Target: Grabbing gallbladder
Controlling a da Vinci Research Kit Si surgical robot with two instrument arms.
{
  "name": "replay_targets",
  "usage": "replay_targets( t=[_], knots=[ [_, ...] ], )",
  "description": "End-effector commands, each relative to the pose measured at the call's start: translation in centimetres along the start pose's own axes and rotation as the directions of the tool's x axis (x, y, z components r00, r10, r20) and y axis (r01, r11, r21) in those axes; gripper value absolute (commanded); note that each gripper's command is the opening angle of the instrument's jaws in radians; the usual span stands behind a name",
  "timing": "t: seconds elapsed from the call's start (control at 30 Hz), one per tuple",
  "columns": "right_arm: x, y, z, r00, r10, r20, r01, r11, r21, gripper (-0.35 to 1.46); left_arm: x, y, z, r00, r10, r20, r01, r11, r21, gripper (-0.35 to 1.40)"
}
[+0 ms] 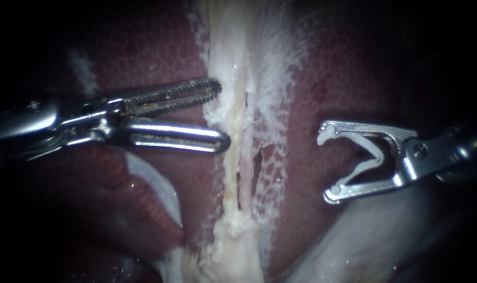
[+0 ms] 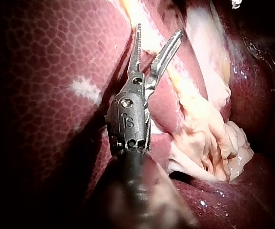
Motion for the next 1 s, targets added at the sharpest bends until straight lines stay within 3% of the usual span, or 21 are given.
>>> replay_targets(
  t=[0.03, 0.4, 0.5, 0.67, 1.0],
  knots=[
    [0.0, 0.0, 0.0, 1.0, 0.0, 0.0, 0.0, 1.0, 0.0, 0.6, 0.0, 0.01, 0.0, 1.0, -0.008, -0.002, 0.008, 1.0, -0.006, 0.51],
    [0.01, -0.01, 0.0, 1.0, 0.0, 0.0, 0.0, 1.0, 0.001, 0.6, 0.02, 0.03, -0.1, 0.9998, -0.019, 0.0, 0.019, 0.999, -0.042, 0.44],
    [0.01, -0.01, 0.0, 1.0, 0.0, 0.0, 0.0, 1.0, 0.001, 0.6, 0.03, 0.03, -0.12, 0.9994, -0.031, -0.012, 0.031, 0.998, -0.059, 0.39],
    [0.01, -0.01, 0.0, 1.0, 0.0, 0.0, 0.0, 1.0, 0.001, 0.6, 0.11, 0.0, -0.08, 0.9987, -0.046, -0.021, 0.044, 0.995, -0.084, 0.34],
    [0.01, -0.01, 0.01, 1.0, 0.0, 0.0, 0.0, 1.0, 0.001, 0.6, 0.25, -0.06, 0.03, 0.9971, -0.057, -0.051, 0.053, 0.995, -0.087, 0.32]
  ],
)
